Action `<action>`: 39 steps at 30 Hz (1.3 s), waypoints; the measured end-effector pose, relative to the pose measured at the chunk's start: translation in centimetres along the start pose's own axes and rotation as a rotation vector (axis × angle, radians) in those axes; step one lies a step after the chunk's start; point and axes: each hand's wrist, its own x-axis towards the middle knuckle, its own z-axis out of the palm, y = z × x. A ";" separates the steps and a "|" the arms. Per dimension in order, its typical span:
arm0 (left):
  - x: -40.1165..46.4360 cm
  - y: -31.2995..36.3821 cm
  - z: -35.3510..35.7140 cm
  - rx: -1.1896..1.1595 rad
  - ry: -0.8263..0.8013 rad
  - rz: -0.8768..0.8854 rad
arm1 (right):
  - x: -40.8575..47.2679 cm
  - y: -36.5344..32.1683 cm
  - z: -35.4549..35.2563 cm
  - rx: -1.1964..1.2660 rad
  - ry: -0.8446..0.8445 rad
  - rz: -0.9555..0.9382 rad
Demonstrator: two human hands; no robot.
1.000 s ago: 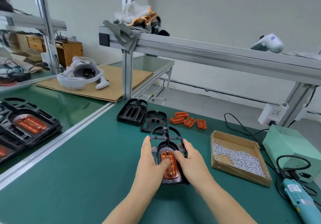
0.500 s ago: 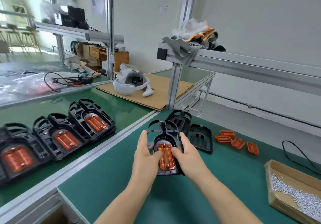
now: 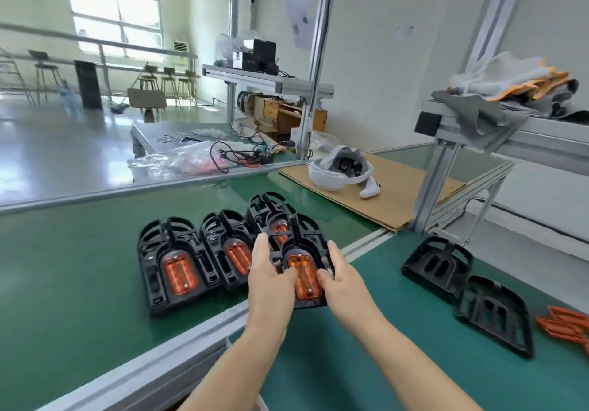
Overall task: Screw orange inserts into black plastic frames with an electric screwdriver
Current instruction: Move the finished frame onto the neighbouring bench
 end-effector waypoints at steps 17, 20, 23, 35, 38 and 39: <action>6.1 -1.1 -6.6 0.339 0.268 0.162 | 6.0 -4.7 9.2 -0.288 -0.052 -0.226; 6.8 -1.6 -6.6 0.430 0.292 0.152 | 6.4 -4.3 9.9 -0.369 -0.076 -0.251; 7.4 -1.9 -6.3 0.468 0.301 0.117 | 6.5 -3.7 10.2 -0.427 -0.077 -0.265; 9.0 -2.7 -6.4 0.919 0.298 -0.008 | 5.6 -2.0 11.5 -0.701 -0.069 -0.443; 8.8 -2.7 -6.5 0.967 0.279 -0.022 | 5.4 -1.6 11.0 -0.723 -0.107 -0.440; 8.8 -2.7 -6.4 0.971 0.280 -0.021 | 5.4 -1.6 10.9 -0.727 -0.115 -0.441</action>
